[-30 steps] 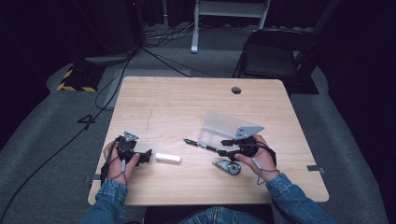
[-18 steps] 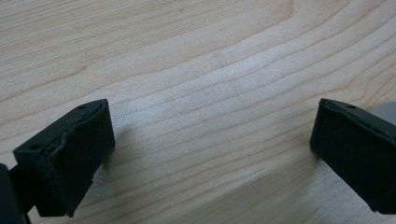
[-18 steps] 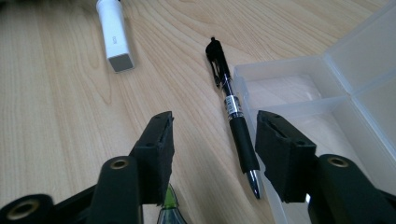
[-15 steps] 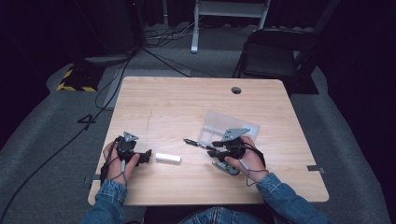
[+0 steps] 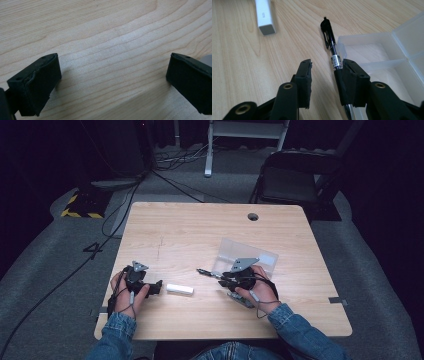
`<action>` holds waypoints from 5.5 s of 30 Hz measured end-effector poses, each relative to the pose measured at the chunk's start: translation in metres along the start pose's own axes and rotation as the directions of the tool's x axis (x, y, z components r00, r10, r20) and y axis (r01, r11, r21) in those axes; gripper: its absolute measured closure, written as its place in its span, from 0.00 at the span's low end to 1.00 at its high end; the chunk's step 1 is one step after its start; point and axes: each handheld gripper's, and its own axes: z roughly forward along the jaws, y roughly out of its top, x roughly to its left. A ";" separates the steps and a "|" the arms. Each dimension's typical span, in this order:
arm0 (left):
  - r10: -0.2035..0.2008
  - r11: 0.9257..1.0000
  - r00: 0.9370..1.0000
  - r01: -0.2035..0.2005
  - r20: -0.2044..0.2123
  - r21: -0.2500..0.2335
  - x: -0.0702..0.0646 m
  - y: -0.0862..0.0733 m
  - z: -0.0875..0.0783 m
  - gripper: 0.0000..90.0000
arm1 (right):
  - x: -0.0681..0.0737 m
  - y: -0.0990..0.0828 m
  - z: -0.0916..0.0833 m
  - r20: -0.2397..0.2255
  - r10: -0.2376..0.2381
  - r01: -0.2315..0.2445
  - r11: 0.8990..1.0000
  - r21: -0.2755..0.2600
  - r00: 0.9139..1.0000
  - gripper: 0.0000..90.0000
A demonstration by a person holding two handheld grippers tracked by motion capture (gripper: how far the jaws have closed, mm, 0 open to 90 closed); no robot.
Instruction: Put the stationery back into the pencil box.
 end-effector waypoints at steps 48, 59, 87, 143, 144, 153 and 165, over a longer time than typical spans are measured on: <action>0.007 1.000 1.000 -0.007 0.000 0.000 0.000 -0.001 -0.001 0.00 | -0.002 0.003 -0.007 -0.033 0.012 -0.011 1.000 0.015 0.999 0.90; 0.010 1.000 1.000 -0.010 0.001 0.002 0.000 -0.001 -0.001 0.00 | -0.003 0.011 -0.038 -0.040 0.021 -0.023 0.999 -0.047 0.999 0.90; 0.006 1.000 1.000 -0.006 0.003 0.000 0.000 0.000 0.000 0.00 | -0.023 -0.009 -0.099 0.008 0.071 -0.071 0.996 -0.050 0.997 0.89; 0.007 1.000 1.000 -0.007 0.002 0.000 0.000 0.000 -0.001 0.00 | -0.052 -0.042 -0.072 0.169 0.113 -0.131 0.987 0.095 0.979 0.89; 0.007 1.000 1.000 -0.007 0.002 0.000 0.000 0.000 -0.001 0.00 | -0.053 -0.042 -0.071 0.171 0.112 -0.129 0.987 0.096 0.979 0.89; 0.008 1.000 1.000 -0.008 0.002 0.000 0.000 0.000 -0.001 0.00 | -0.053 -0.042 -0.070 0.176 0.112 -0.130 0.987 0.098 0.978 0.89; 0.007 1.000 1.000 -0.007 0.002 0.000 0.000 0.000 0.000 0.00 | -0.053 -0.043 -0.070 0.186 0.112 -0.132 0.986 0.100 0.976 0.89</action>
